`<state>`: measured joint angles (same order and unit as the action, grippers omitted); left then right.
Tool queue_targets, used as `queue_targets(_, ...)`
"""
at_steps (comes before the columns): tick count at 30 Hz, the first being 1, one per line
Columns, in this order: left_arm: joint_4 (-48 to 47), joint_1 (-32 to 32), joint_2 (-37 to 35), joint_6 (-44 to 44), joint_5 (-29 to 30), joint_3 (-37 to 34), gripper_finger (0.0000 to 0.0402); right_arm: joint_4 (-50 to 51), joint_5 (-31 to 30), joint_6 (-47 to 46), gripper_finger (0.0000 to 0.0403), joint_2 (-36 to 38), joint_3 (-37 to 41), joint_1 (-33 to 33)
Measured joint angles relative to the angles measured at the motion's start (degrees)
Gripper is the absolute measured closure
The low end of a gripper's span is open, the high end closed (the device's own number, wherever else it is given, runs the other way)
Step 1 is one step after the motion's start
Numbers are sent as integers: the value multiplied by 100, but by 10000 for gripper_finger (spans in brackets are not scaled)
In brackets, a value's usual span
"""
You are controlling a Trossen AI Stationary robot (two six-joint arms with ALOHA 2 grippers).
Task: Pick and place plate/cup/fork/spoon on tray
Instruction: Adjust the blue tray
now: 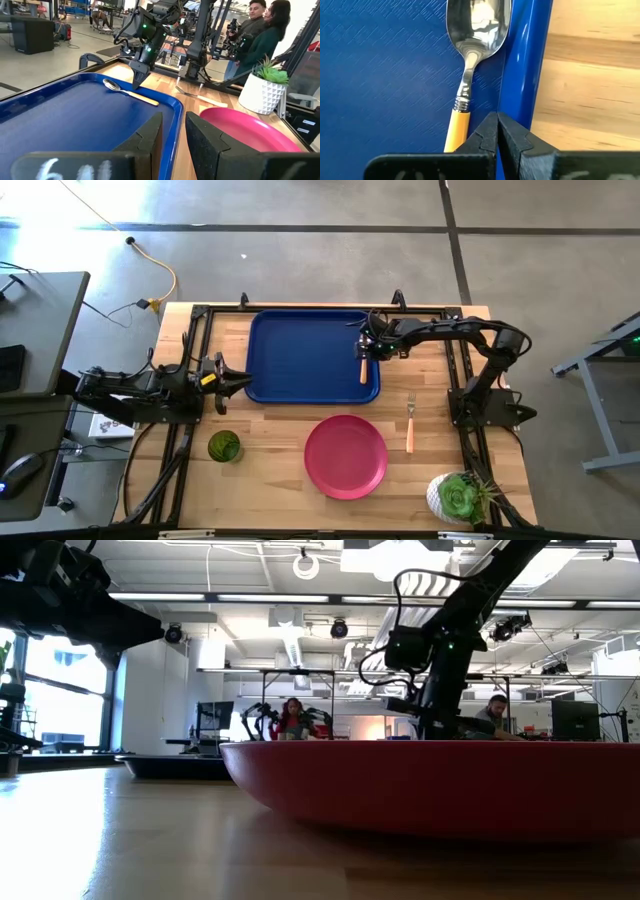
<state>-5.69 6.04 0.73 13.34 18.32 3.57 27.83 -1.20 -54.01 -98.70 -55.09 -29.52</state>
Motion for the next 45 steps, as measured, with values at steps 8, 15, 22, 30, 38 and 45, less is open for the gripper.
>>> queue_targets(8,0,0,0,2,-1,0,326,113,-210,-255,403,11,0,-48)
queue_targets(15,2,1,0,2,-1,0,326,271,-349,-493,403,24,0,-50)
queue_targets(22,1,0,0,2,-4,0,326,313,-455,-768,403,26,0,-50)
queue_targets(30,2,0,0,2,-4,0,326,483,-571,-1061,403,63,0,-50)
queue_targets(38,1,-1,0,0,-6,0,326,1023,-874,-1311,403,355,0,-52)
queue_targets(45,2,0,0,0,-6,0,326,1219,-989,-1368,403,382,0,-23)
